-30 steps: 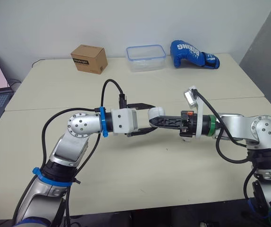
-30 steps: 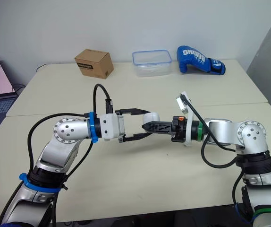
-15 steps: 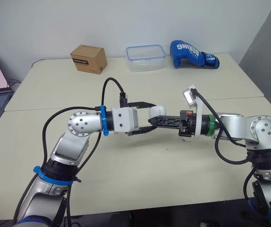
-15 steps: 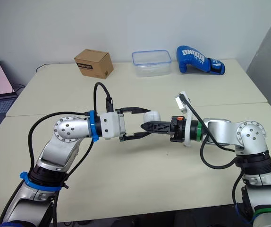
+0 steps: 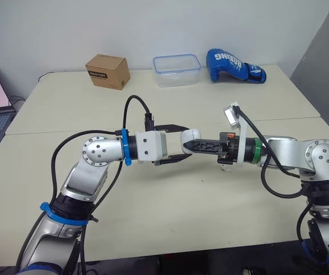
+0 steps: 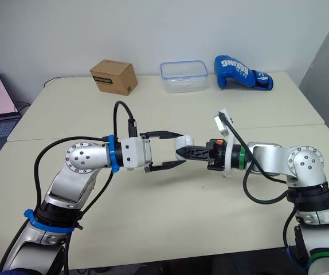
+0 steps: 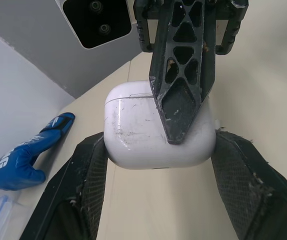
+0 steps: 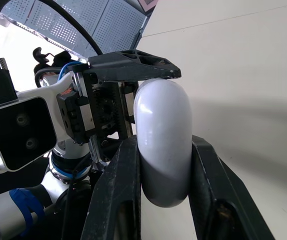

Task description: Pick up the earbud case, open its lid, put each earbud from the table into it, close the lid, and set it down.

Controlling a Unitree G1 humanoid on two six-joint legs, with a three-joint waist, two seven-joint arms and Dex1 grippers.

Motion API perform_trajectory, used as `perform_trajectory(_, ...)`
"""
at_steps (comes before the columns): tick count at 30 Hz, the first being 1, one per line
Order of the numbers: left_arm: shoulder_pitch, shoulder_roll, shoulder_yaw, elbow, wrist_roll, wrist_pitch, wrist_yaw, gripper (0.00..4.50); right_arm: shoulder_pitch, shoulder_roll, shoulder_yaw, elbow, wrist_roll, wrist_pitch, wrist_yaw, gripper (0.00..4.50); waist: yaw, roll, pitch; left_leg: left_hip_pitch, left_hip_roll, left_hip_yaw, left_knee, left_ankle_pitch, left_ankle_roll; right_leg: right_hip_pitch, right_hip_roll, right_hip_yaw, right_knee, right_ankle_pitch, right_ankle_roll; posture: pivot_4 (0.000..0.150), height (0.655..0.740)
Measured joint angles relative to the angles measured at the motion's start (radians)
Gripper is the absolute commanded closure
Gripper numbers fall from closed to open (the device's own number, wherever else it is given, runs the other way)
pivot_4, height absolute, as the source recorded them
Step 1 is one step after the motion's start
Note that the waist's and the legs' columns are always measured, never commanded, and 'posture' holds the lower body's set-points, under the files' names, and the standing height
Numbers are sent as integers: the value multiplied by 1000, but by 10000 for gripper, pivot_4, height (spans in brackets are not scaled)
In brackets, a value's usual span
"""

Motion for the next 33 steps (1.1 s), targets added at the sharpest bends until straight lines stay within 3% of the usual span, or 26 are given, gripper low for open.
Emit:
perform_trajectory(5,0,-3,0,-6,-8,26,0,17867,2,-1,0,0,0,-2,0,36857,0,0,0,0,0,0,0,0,0,0,0,0,0,0,0,1500,7307)
perform_trajectory(7,0,-5,0,-15,-30,67,-1,10568,4,-1,0,0,0,-5,0,36857,0,0,0,0,0,0,0,0,0,0,0,0,0,0,0,1500,7307)
perform_trajectory(11,0,-3,0,-44,-82,160,-7,186,5,5,3,-21,2,-5,2,36857,-1,0,0,0,0,0,0,0,0,0,0,0,0,0,0,1500,7307)
perform_trajectory(16,7,39,4,-86,-125,244,-27,186,5,-3,7,-24,2,-6,0,36857,-3,0,0,0,0,0,0,0,0,-1,0,0,0,0,0,1500,7307)
perform_trajectory(20,17,181,46,-111,-215,446,-94,186,3,-38,11,-27,-35,3,24,36857,-6,1,1,0,1,0,0,-2,3,-1,1,0,1,0,0,1500,7307)
perform_trajectory(25,-5,265,84,-94,-335,699,-149,186,-68,-95,53,-79,-294,57,221,36857,-5,2,1,0,0,-1,0,-2,4,-1,1,-1,1,0,1,1500,7307)
perform_trajectory(33,-171,273,0,-28,-329,901,-158,186,-186,-210,271,-243,-833,-15,660,36857,-6,1,2,-1,0,-1,0,0,0,-2,2,-1,0,-1,2,1500,7307)
